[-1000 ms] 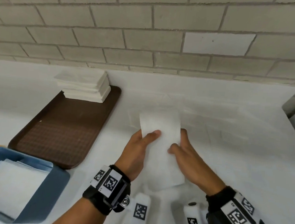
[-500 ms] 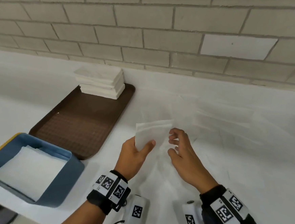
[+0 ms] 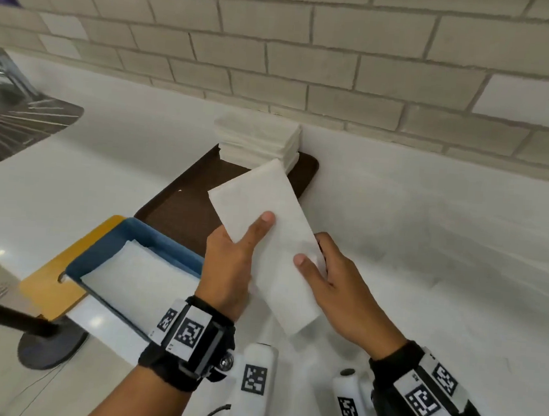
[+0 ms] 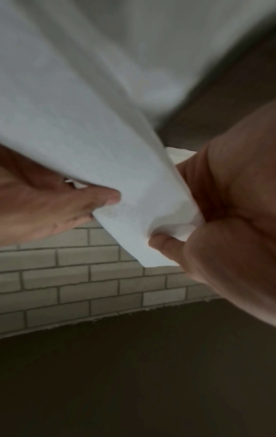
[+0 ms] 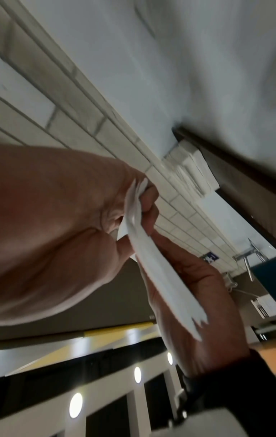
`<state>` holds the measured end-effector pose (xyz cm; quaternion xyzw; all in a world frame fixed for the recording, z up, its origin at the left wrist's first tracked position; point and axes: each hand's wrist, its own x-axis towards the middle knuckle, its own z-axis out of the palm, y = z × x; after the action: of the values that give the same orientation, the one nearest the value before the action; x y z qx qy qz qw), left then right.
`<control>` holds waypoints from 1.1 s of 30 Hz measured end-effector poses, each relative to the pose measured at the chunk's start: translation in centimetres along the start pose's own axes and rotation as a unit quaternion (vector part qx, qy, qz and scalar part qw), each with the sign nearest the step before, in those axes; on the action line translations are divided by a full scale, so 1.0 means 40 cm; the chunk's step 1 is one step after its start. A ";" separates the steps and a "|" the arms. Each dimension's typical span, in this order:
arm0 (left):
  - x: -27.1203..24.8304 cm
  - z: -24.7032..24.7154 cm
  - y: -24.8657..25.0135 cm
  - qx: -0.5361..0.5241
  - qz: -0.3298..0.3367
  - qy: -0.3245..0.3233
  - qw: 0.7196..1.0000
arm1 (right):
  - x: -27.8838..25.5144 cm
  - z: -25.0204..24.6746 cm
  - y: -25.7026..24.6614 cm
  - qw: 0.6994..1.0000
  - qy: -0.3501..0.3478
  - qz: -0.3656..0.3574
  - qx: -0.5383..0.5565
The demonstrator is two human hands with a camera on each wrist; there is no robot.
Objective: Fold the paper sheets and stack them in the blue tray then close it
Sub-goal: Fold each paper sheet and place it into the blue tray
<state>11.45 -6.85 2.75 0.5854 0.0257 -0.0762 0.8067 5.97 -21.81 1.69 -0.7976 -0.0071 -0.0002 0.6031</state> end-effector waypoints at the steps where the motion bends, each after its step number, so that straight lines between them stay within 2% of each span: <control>1: 0.012 -0.042 0.027 0.010 0.015 0.011 1.000 | 0.020 0.030 -0.011 1.000 -0.010 -0.010 -0.011; 6: 0.071 -0.319 0.192 0.143 0.096 0.090 0.981 | 0.124 0.199 -0.087 0.984 -0.070 -0.056 -0.154; 8: 0.084 -0.427 0.239 0.231 0.107 0.094 0.962 | 0.155 0.272 -0.117 0.962 -0.090 -0.074 -0.246; 10: 0.099 -0.514 0.257 0.340 0.100 0.083 0.931 | 0.178 0.341 -0.128 0.930 -0.115 -0.095 -0.336; 11: 0.106 -0.549 0.254 0.415 0.091 0.072 0.902 | 0.187 0.373 -0.128 0.913 -0.126 -0.098 -0.376; 13: 0.112 -0.594 0.235 0.561 0.083 0.030 0.823 | 0.201 0.426 -0.113 0.884 -0.144 -0.092 -0.436; 15: 0.110 -0.610 0.211 0.653 0.128 -0.015 0.746 | 0.208 0.466 -0.092 0.861 -0.163 -0.078 -0.476; 18: 0.101 -0.604 0.186 0.735 0.210 -0.076 0.640 | 0.207 0.506 -0.067 0.832 -0.172 -0.066 -0.523; 19: 0.096 -0.594 0.184 0.749 0.216 -0.084 0.621 | 0.207 0.513 -0.061 0.831 -0.165 -0.064 -0.527; 21: 0.085 -0.562 0.176 0.768 0.187 -0.096 0.606 | 0.205 0.523 -0.059 0.838 -0.149 -0.061 -0.522; 24: 0.077 -0.520 0.150 0.816 0.086 -0.123 0.558 | 0.193 0.516 -0.078 0.846 -0.151 -0.064 -0.508; 26: 0.083 -0.495 0.139 0.832 0.031 -0.150 0.534 | 0.172 0.480 -0.102 0.862 -0.159 -0.071 -0.476; 28: 0.101 -0.489 0.126 0.829 -0.020 -0.169 0.532 | 0.136 0.410 -0.128 0.896 -0.141 -0.088 -0.412; 30: 0.112 -0.482 0.118 0.831 -0.056 -0.180 0.523 | 0.090 0.310 -0.131 0.928 -0.115 -0.069 -0.349; 32: 0.116 -0.473 0.110 0.845 -0.057 -0.185 0.498 | 0.035 0.189 -0.092 0.934 -0.073 -0.008 -0.348; 33: 0.113 -0.465 0.110 0.852 -0.054 -0.187 0.486 | 0.005 0.126 -0.061 0.920 -0.054 0.031 -0.388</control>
<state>17.46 11.69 0.47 0.9563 -0.1717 -0.2118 -0.1057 6.12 -16.28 2.68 -0.9676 -0.0142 0.0595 0.2450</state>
